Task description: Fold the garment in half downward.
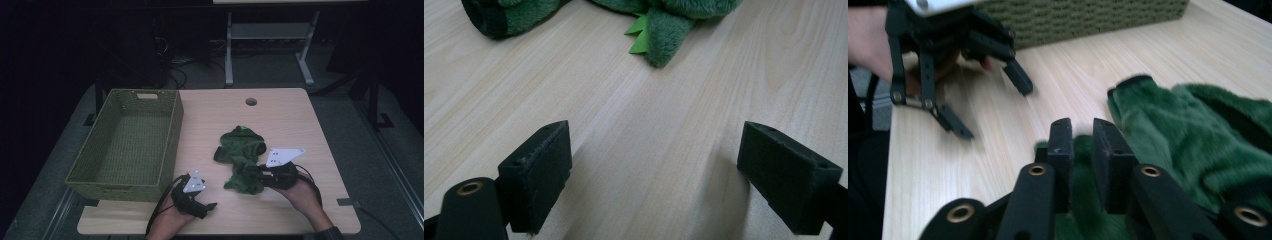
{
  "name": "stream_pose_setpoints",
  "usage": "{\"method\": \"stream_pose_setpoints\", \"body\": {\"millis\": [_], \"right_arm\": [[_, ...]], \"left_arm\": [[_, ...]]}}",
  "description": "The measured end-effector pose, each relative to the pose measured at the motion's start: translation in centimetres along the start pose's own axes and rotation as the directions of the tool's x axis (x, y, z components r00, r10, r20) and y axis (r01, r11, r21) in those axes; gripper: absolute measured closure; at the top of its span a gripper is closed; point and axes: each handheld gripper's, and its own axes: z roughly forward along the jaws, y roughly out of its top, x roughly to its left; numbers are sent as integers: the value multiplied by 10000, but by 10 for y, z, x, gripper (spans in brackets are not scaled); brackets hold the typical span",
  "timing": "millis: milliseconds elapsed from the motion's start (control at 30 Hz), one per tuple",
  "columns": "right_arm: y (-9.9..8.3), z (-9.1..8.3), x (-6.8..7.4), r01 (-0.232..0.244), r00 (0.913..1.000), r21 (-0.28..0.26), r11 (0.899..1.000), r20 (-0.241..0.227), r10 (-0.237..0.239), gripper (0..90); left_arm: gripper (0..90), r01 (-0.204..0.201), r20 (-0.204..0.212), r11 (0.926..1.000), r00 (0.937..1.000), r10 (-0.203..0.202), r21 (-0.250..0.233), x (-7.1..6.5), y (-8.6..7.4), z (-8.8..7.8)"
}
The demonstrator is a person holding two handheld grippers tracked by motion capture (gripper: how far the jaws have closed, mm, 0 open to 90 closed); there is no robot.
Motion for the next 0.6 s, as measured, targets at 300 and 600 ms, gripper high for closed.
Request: {"method": "stream_pose_setpoints", "body": {"millis": [300, 600], "right_arm": [[3, 2, -16, -742, 9957, -259, 9969, 539, 755, 886], [-22, 33, -29, -1548, 9879, 812, 9846, 170, 1540, 897]], "left_arm": [[136, -39, -22, 10000, 10000, 39, 3, 0, 0, 0], [136, -19, 5, 10000, 10000, 19, 33, 0, 0, 0]]}}
